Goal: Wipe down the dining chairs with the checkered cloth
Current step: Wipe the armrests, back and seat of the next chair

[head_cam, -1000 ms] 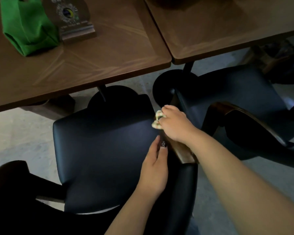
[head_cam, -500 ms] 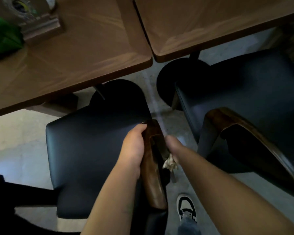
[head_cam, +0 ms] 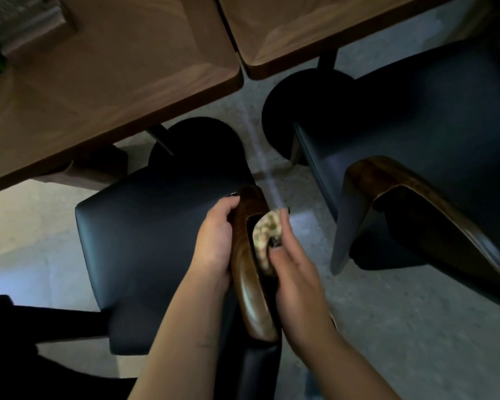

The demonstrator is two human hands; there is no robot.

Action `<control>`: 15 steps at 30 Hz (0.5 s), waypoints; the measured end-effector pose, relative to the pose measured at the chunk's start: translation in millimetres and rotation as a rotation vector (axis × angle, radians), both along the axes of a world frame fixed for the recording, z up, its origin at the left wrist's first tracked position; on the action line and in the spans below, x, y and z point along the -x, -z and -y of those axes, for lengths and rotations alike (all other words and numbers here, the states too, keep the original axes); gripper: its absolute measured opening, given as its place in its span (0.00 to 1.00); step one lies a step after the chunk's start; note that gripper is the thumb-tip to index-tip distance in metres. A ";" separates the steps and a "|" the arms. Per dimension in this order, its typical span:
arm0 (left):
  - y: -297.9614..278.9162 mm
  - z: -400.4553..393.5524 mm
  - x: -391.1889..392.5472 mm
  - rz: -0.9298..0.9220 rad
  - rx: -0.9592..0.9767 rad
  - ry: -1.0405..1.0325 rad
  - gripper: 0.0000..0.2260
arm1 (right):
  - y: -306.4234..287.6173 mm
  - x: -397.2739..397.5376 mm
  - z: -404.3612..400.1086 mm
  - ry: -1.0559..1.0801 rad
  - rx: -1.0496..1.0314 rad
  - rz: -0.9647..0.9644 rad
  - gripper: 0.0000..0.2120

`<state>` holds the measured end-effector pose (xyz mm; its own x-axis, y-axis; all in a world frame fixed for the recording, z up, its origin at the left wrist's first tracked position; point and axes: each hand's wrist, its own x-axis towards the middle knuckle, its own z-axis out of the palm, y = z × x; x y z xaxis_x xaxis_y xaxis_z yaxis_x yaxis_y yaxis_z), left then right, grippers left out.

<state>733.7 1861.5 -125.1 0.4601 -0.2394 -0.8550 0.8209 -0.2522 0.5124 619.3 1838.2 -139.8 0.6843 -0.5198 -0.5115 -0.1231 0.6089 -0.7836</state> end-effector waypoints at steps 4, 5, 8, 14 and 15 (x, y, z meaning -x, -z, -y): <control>-0.2 1.3 0.3 -0.056 0.034 -0.027 0.23 | -13.5 7.6 -10.3 0.063 0.138 0.011 0.17; 0.8 0.4 0.3 -0.059 0.037 -0.024 0.23 | -15.5 7.2 -10.3 0.111 0.164 -0.023 0.15; 0.6 -0.8 0.8 -0.058 0.030 -0.007 0.20 | -14.0 4.8 -9.1 0.232 0.188 -0.118 0.16; -3.6 -4.7 4.7 0.057 -0.046 0.043 0.23 | -6.3 2.8 -7.2 0.154 0.279 -0.343 0.06; -5.4 -6.9 7.3 0.066 -0.065 0.057 0.22 | -5.5 3.0 -6.4 0.109 0.310 -0.359 0.05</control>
<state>726.3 1868.5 -119.7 0.5029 -0.2118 -0.8380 0.7694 -0.3320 0.5457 616.3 1844.6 -134.4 0.4260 -0.7438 -0.5150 -0.3672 0.3782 -0.8498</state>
